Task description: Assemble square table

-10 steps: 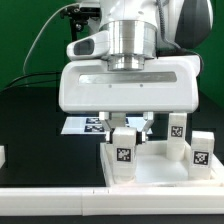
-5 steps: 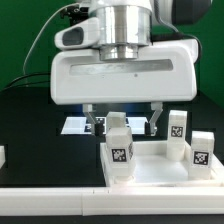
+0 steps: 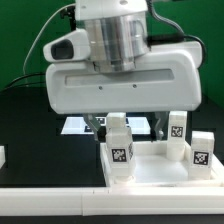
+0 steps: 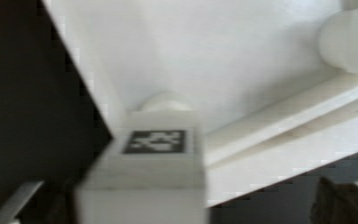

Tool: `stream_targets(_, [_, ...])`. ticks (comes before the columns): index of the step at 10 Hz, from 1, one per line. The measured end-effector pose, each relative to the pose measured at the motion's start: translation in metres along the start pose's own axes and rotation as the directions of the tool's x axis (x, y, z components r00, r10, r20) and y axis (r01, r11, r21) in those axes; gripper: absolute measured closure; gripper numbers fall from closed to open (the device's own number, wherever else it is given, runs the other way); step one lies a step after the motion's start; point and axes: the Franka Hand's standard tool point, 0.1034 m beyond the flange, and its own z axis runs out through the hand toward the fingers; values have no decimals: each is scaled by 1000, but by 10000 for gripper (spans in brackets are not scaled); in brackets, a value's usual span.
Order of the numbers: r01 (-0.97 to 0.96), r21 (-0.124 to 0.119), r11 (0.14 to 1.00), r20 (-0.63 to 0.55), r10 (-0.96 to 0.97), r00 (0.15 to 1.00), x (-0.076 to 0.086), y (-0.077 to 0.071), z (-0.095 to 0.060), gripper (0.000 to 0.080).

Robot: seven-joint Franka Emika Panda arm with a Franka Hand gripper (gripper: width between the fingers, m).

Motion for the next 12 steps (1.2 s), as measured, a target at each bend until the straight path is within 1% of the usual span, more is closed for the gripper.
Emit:
stream_targets(1, [-10,0,1000,-7,10,1000,1,2,-1,151])
stream_targets(2, [-26,0,1000,-6,26,1000,1,2,0,242])
stream_targets(3, [-42,0,999,-6,42,999,1,2,0,417])
stream_targets(4, [-92,0,996,-6,92,996,1,2,0,417])
stream_targets(5, [-181,0,983,-7,181,983,2,4,-1,497])
stream_targets(7, [-326,4,945,-25,326,945,4,5,-1,497])
stream_targets(8, [-408,17,913,-69,408,910,2,5,0,497])
stream_targets(9, [-552,47,832,-96,554,827,0,6,0,497])
stream_targets(10, [-679,76,730,-99,683,723,0,8,1,499])
stream_targets(11, [-806,115,580,-77,814,575,1,8,1,499])
stream_targets(12, [-894,168,414,-43,910,413,0,8,2,499])
